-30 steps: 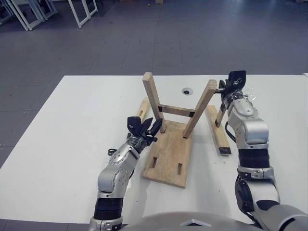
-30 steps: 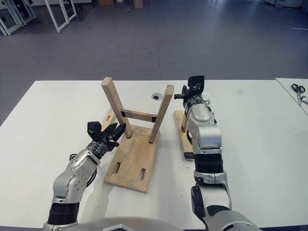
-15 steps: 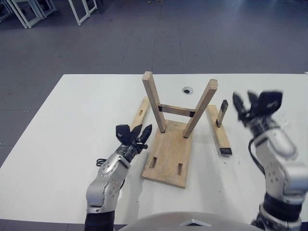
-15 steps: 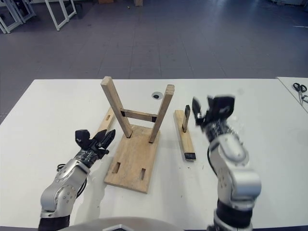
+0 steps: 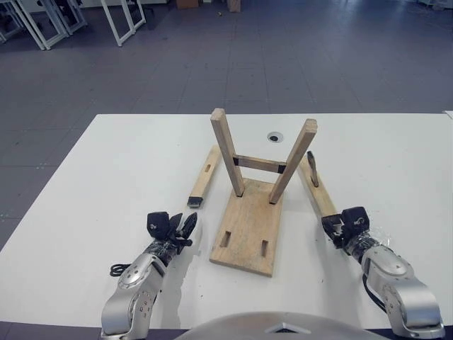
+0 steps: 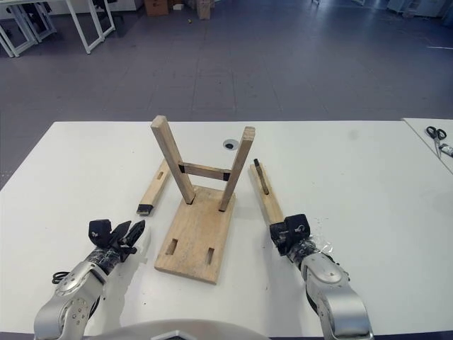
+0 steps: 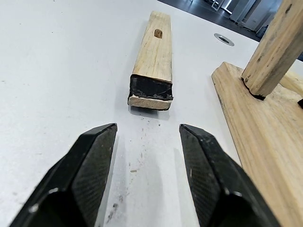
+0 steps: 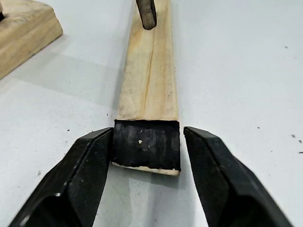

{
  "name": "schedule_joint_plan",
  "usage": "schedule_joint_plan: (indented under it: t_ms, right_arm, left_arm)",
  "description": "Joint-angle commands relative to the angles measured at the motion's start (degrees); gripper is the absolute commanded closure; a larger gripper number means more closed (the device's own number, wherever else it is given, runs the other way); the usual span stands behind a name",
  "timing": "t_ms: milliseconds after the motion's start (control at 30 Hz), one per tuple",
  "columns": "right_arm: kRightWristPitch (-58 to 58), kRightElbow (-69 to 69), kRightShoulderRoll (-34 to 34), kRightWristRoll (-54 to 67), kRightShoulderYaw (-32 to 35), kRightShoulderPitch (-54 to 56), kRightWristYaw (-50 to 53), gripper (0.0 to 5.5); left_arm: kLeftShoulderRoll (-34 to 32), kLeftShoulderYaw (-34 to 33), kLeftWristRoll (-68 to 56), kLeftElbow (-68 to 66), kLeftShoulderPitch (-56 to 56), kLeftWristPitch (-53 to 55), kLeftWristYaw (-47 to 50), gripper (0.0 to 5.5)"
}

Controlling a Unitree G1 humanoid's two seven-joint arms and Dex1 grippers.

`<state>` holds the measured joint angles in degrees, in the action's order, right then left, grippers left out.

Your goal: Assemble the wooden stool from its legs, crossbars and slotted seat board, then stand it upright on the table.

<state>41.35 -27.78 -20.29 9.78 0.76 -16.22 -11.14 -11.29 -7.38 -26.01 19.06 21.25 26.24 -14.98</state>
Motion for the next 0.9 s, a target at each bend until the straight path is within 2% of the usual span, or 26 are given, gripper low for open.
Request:
schedule_joint_plan:
  t_ms: [33, 133, 267, 333, 400, 433, 533, 633, 733, 900]
  right_arm:
    - [-0.41, 2.14, 0.94, -1.03, -0.97, 2.69, 0.37, 2.1]
    - [-0.62, 3.88, 1.69, -2.07, -1.39, 4.0, 1.18, 1.79]
    - [-0.32, 5.81, 3.05, -1.43, -1.63, 4.75, 0.41, 2.49]
    - [-0.5, 6.52, 3.29, -1.51, -1.54, 4.85, 0.22, 2.91]
    - [-0.4, 6.87, 3.55, -1.56, -1.32, 5.5, 0.16, 3.25]
    - [-0.26, 6.84, 3.69, -1.44, -1.0, 5.8, 0.14, 3.44]
    - [0.35, 6.19, 3.56, -1.0, 0.59, 6.83, 0.18, 3.49]
    - [1.34, 5.13, 3.49, -0.69, 2.11, 8.45, 0.42, 3.49]
    - [2.42, 4.16, 3.65, -0.14, 4.72, 11.85, 1.3, 3.49]
    - [5.82, 2.12, 2.67, 3.23, 11.75, 24.48, 2.35, 3.49]
  left_arm:
    - [0.44, 0.76, 1.0, -0.15, -0.3, -0.6, -0.04, 3.06]
    - [0.74, 1.11, 1.08, 0.2, -0.01, -0.54, 0.1, 3.06]
    - [0.12, 2.89, 2.36, 0.06, -0.38, 0.75, 0.05, 3.06]
    - [-2.61, 5.36, 5.43, 0.26, 0.49, 1.71, -0.77, 3.06]
    - [-7.01, 7.42, 10.13, -0.24, 1.49, 1.9, -1.54, 3.06]
    - [-11.27, 9.63, 14.46, -0.74, 2.01, 2.18, -2.38, 3.06]
    - [-25.3, 15.56, 22.47, 2.4, 4.43, 8.78, -8.24, 3.06]
    - [-34.93, 18.09, 15.24, 13.53, 6.12, 18.37, -18.83, 3.06]
    - [-34.47, 18.12, 6.27, 20.68, 0.88, 24.51, -23.07, 3.06]
    - [-22.41, 17.28, 2.96, 16.52, -10.8, 29.91, -15.83, 3.06]
